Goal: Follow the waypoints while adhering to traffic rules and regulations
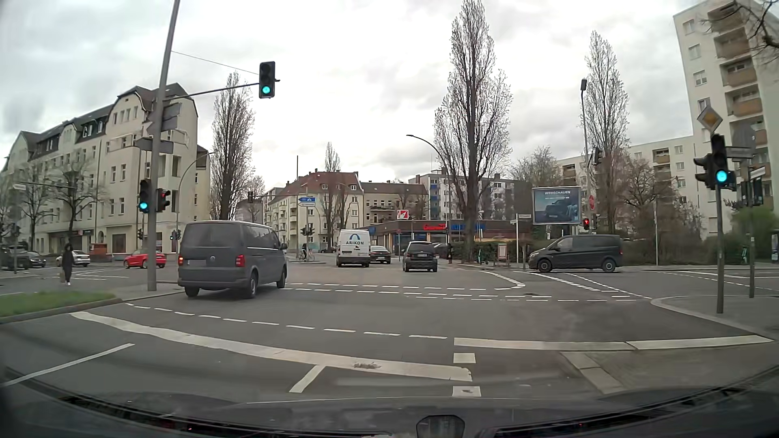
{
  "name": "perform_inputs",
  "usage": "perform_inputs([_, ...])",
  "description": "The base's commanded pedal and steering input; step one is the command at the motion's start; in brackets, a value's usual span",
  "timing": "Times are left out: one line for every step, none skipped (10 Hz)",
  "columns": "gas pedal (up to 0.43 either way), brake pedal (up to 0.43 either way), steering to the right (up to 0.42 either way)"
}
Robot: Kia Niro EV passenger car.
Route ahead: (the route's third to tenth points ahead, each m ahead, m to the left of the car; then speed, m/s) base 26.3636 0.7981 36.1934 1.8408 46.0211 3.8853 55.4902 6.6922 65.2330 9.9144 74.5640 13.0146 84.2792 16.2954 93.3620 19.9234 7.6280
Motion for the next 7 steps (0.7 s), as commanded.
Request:
perform_inputs([0.039,0.012,0.049])
perform_inputs([0.039,0.012,0.048])
perform_inputs([0.039,0.012,0.047])
perform_inputs([0.039,0.012,0.043])
perform_inputs([0.039,0.012,0.038])
perform_inputs([0.087,0.012,0.033])
perform_inputs([0.110,0.012,0.030])
